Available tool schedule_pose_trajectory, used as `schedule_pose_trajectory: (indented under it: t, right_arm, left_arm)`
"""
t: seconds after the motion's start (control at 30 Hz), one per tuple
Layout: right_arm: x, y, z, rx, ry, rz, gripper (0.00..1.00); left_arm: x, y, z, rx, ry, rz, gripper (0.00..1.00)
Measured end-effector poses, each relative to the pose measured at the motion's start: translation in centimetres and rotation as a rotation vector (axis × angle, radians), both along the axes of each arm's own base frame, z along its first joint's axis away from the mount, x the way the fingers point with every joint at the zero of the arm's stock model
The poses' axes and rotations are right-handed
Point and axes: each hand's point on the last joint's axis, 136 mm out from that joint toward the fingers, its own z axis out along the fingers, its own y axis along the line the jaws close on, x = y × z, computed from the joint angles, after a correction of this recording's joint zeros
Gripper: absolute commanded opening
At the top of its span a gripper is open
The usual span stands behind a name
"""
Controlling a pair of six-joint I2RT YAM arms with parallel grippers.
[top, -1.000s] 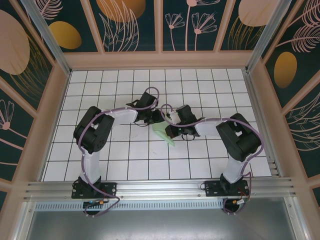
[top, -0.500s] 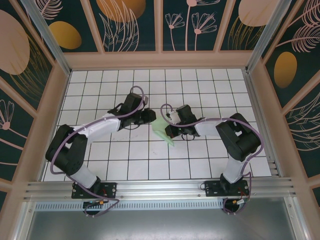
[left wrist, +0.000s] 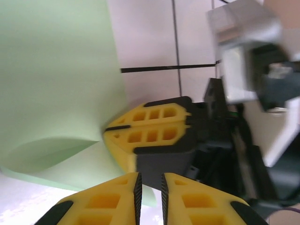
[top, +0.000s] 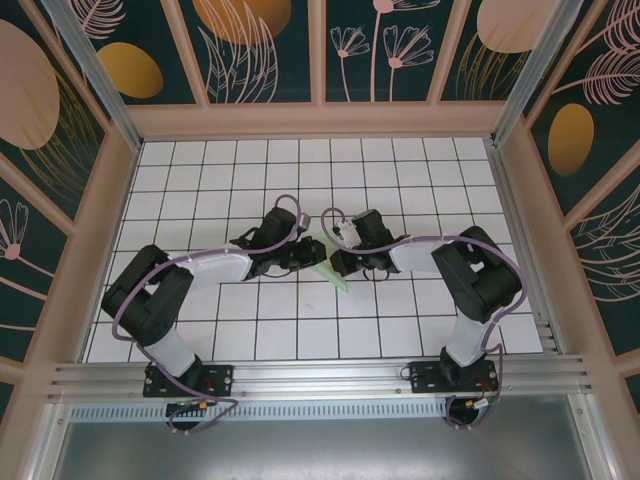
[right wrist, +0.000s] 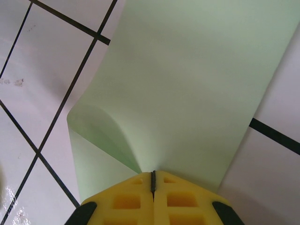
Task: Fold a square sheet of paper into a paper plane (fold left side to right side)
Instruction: Third fold the triangle at the center of the table.
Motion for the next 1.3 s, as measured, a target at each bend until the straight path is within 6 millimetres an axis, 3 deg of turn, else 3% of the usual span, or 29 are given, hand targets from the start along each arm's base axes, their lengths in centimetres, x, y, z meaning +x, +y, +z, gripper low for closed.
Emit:
schedule_pose_trajectory:
  t: [0.43, 1.1, 1.2, 1.3]
  right_arm:
    - [0.0, 0.1, 0.0, 0.003, 0.001, 0.002, 0.0]
    - [0.1, 0.2, 0.1, 0.001, 0.006, 0.002, 0.0]
    - [0.2, 0.0, 0.2, -0.01, 0.009, -0.003, 0.06]
    - [0.3, -0.7, 0.4, -0.031, 0.014, -0.026, 0.22]
  left_arm:
    - [-0.1, 0.5, -3.8, 0.055, 0.059, 0.021, 0.22]
    - [0.0, 0.6, -5.6, 0.059, 0.065, 0.045, 0.2]
    - [-0.1, 0.6, -5.6, 0.058, 0.062, 0.045, 0.2]
    - [-0.1, 0.6, -5.6, 0.058, 0.058, 0.047, 0.2]
